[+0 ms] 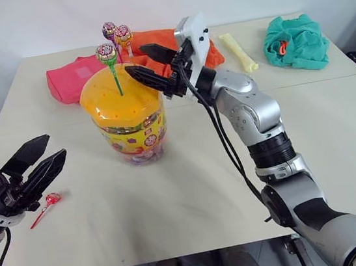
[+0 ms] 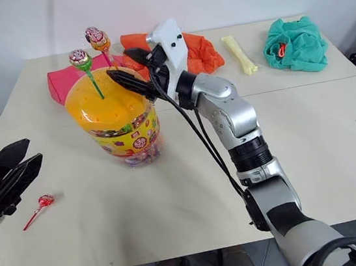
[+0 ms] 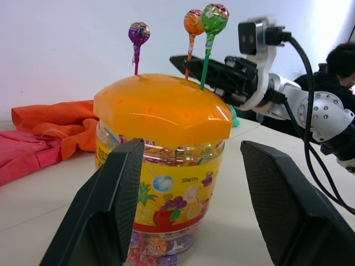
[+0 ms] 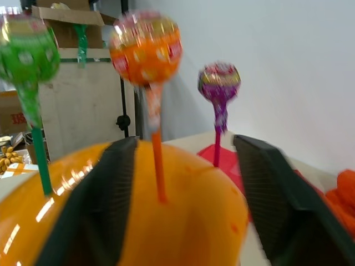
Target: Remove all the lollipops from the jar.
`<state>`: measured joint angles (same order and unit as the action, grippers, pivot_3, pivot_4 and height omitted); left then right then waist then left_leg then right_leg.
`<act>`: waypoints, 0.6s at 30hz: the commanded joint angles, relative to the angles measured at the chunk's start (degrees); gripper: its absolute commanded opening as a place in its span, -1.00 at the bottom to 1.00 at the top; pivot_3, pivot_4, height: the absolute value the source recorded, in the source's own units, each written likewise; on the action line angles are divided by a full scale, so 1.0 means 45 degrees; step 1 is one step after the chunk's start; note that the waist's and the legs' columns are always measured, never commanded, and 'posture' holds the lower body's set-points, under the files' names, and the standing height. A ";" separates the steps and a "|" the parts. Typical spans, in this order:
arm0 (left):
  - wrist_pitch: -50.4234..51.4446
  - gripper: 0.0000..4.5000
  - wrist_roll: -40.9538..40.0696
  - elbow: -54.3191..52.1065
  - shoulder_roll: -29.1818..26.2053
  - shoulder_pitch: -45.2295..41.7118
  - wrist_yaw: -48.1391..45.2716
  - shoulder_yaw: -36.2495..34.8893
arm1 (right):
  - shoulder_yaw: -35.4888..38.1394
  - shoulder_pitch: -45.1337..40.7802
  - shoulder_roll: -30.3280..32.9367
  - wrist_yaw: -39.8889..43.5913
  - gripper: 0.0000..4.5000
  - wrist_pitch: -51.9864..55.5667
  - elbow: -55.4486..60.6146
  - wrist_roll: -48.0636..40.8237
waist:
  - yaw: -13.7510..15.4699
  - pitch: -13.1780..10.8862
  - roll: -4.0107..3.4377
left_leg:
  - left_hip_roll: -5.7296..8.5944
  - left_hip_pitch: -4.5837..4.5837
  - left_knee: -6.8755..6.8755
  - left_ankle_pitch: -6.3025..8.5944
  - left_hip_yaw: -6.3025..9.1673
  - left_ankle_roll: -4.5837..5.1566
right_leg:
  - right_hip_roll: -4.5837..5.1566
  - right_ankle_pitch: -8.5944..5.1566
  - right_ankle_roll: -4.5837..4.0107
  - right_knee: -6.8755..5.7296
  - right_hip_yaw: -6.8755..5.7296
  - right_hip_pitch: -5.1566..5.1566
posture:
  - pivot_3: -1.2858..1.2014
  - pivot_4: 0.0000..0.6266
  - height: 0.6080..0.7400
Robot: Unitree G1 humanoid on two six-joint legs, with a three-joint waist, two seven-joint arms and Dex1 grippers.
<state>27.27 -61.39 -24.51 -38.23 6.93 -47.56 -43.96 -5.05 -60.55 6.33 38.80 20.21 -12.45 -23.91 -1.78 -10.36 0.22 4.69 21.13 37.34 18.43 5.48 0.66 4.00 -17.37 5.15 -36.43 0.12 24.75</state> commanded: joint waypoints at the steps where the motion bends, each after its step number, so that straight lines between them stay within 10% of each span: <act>1: -0.0280 0.31 -0.0283 -0.0471 0.0045 0.0066 0.0014 -0.0184 | 0.0276 -0.0383 -0.0210 0.0196 -0.27 -0.0084 0.0272 -0.0233 | 0.0008 0.0000 0.0000 | 0.0000 0.0000 0.0006 0.0000 0.0000 0.0000 | 0.0000 0.0000 0.0000 -0.0003 0.0000 -0.0001 | 0.03 -0.52 1.00; 6: -0.0345 0.31 -0.0294 -0.0433 0.0082 -0.0067 0.0012 -0.0031 | 0.0947 -0.0473 -0.0502 0.0756 -0.99 -0.0637 0.0280 -0.0898 | 0.0009 0.0000 0.0000 | 0.0002 -0.0001 0.0035 0.0000 0.0000 0.0000 | 0.0000 0.0000 -0.0001 -0.0002 0.0004 0.0000 | 0.03 -0.52 1.00; 12: -0.0670 0.31 0.0265 -0.0066 0.0018 -0.0328 -0.0255 0.0322 | 0.2504 -0.0826 0.0174 0.1719 -0.99 -0.1951 0.0009 -0.1770 | 0.0020 -0.0001 0.0000 | 0.0006 0.0001 0.0049 -0.0001 0.0000 -0.0001 | 0.0001 -0.0001 -0.0002 -0.0010 0.0004 -0.0003 | 0.03 -0.52 1.00; 18: -0.1345 0.31 0.1863 0.0135 -0.0628 0.0087 -0.1637 0.1127 | 0.1327 0.0234 0.6129 0.2435 -0.99 0.0903 -0.1968 0.1275 | 0.0321 0.0007 0.0011 | 0.0020 0.0005 0.0061 0.0010 0.0014 0.0019 | 0.0015 0.0000 -0.0001 0.0050 -0.0001 -0.0037 | 0.03 -0.52 1.00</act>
<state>23.09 -55.50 -23.78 -39.88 6.37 -52.41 -39.51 3.01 -61.35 31.22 49.12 21.09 -19.39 -22.70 -0.33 -10.33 0.27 4.77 21.15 37.58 18.50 5.53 0.80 4.07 -17.37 5.16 -36.06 0.12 24.55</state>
